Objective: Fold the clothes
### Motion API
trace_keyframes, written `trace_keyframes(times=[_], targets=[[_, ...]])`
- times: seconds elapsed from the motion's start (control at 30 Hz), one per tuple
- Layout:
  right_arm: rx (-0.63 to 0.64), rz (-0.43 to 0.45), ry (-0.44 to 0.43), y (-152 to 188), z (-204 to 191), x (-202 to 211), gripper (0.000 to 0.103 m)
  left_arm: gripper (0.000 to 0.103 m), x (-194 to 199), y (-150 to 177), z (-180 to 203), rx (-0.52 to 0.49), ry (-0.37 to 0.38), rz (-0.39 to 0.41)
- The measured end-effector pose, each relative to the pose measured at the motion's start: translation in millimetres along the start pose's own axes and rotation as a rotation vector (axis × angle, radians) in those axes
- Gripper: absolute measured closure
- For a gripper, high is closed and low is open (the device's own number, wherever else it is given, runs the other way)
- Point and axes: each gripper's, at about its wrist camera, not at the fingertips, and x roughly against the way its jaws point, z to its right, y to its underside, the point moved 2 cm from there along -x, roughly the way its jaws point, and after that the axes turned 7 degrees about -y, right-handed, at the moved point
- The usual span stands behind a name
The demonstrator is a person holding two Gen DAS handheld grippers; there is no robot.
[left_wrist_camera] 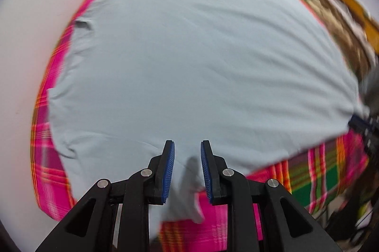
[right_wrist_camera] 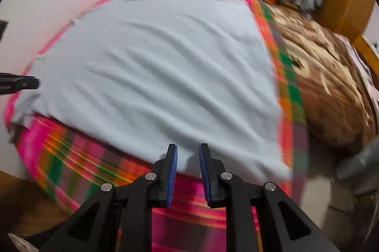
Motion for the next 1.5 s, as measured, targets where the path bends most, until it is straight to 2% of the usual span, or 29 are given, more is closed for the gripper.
trace_keyframes(times=[0.03,0.13,0.2,0.3,0.4,0.5,0.67,0.8,1.03,1.2,1.27,1.37,1.5], targets=[[-0.002,-0.007,0.002,6.7,5.6,2.4,0.084,0.079,-5.0,4.2,7.2,-0.022,0.01,-0.023],[-0.007,-0.027,0.01,26.9,22.3,9.5,0.084,0.079,-3.7,22.9,19.9,-0.094,0.001,-0.023],[-0.002,-0.044,-0.002,35.4,28.0,15.7,0.084,0.079,-3.2,27.1,17.5,-0.084,0.015,-0.046],[-0.047,-0.008,-0.042,38.6,41.2,27.3,0.084,0.078,-3.3,34.4,15.8,-0.08,0.003,-0.075],[-0.172,0.083,-0.037,23.3,74.4,38.7,0.084,0.078,-1.8,36.5,19.0,-0.058,-0.008,-0.083],[-0.24,0.078,-0.045,10.2,104.4,25.6,0.083,0.078,-0.2,37.4,23.1,-0.041,-0.017,-0.089],[-0.273,0.085,-0.081,-7.8,126.0,7.2,0.082,0.078,-4.3,36.5,24.2,-0.018,-0.019,-0.1],[-0.317,0.169,-0.135,-15.2,132.9,19.6,0.082,0.077,-1.4,40.7,30.1,0.002,-0.027,-0.1],[-0.261,0.098,-0.173,-42.1,135.1,-17.7,0.081,0.075,-17.5,32.1,19.2,0.025,-0.035,-0.107],[-0.257,0.129,-0.173,-48.4,133.9,-18.9,0.081,0.074,-16.0,35.5,22.7,0.039,-0.039,-0.112],[-0.261,0.141,-0.199,-50.4,134.3,-18.5,0.081,0.073,-15.2,37.1,24.6,0.045,-0.041,-0.113],[-0.248,0.101,-0.203,-51.4,132.6,-25.8,0.081,0.073,-13.8,40.0,27.3,0.052,-0.042,-0.115],[-0.256,0.109,-0.218,-53.5,135.9,-24.6,0.092,0.072,-11.9,43.9,30.5,0.059,-0.041,-0.115]])
